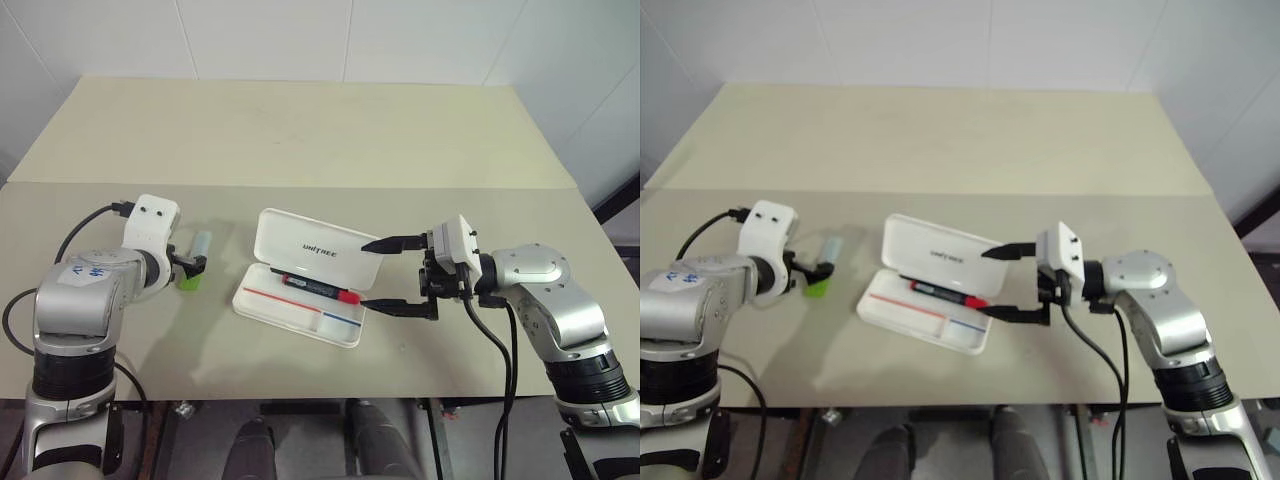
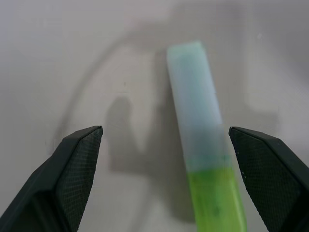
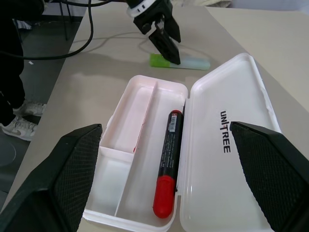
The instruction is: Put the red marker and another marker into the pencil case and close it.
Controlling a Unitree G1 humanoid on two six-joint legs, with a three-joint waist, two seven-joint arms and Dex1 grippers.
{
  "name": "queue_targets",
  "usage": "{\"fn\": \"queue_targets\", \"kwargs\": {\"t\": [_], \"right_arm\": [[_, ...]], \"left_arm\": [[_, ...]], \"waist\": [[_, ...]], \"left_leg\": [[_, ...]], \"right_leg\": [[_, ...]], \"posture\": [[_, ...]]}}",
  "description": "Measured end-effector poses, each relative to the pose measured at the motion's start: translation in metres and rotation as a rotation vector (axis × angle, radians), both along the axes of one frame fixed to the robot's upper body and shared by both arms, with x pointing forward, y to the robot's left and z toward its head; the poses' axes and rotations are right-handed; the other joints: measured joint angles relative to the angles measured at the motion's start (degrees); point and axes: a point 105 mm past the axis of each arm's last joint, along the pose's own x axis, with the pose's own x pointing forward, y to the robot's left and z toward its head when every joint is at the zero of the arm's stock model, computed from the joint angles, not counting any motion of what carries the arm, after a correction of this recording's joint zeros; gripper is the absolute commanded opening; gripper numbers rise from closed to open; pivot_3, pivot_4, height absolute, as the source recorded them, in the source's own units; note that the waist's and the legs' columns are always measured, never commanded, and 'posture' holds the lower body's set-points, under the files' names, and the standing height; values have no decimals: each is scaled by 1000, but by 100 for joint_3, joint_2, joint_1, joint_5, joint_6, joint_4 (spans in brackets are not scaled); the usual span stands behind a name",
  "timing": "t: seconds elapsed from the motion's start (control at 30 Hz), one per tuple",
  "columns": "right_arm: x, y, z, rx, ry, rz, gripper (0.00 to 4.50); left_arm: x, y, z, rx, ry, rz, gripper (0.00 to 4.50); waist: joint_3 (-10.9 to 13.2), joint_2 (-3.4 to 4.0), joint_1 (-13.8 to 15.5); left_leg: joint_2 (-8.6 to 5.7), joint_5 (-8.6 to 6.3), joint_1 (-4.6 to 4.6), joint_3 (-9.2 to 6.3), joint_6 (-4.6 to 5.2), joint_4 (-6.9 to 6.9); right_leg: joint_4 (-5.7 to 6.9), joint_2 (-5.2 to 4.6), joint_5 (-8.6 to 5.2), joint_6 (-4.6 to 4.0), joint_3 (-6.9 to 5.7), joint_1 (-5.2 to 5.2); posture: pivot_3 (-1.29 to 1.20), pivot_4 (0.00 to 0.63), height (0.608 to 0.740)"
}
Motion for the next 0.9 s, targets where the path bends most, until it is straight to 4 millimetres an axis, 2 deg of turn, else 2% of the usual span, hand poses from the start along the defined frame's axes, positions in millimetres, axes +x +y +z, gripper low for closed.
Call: {"fn": "queue_targets", "kwargs": {"t": [0.4,0.5,0.77,0.8,0.9], "right_arm": [[1,0,-2,-3,7,0,4500],[1,0,-2,-3,7,-1,4500],[1,0,-2,-2,8,-5,4500],[1,0,-2,-1,7,-6,4500],[2,0,-2,0,7,-10,4500]], "left_arm": [[2,-2,-6,-9,3,8,4492],[4,-5,-7,-3,-3,-12,3944],[6,-17,-11,-11,7,-78,1253],[7,-16,-11,-13,8,-77,1124],[8,-15,-12,-14,8,-74,1124]], "waist": [[0,0,14],[0,0,19],[0,0,6],[0,0,1],[0,0,-13]], "left_leg": [[0,1,3,0,-2,7],[0,3,3,0,-5,7],[0,7,7,0,-10,7],[0,9,8,0,-12,7],[0,17,9,1,-11,7]], "right_leg": [[-2,0,4,-1,0,7],[-6,-1,6,-5,0,8],[-12,0,9,-31,0,10],[-15,0,5,-48,0,12],[-29,0,8,-79,0,16]], "posture": [[0,150,740],[0,150,740],[0,150,740],[0,150,740],[0,150,740]]}}
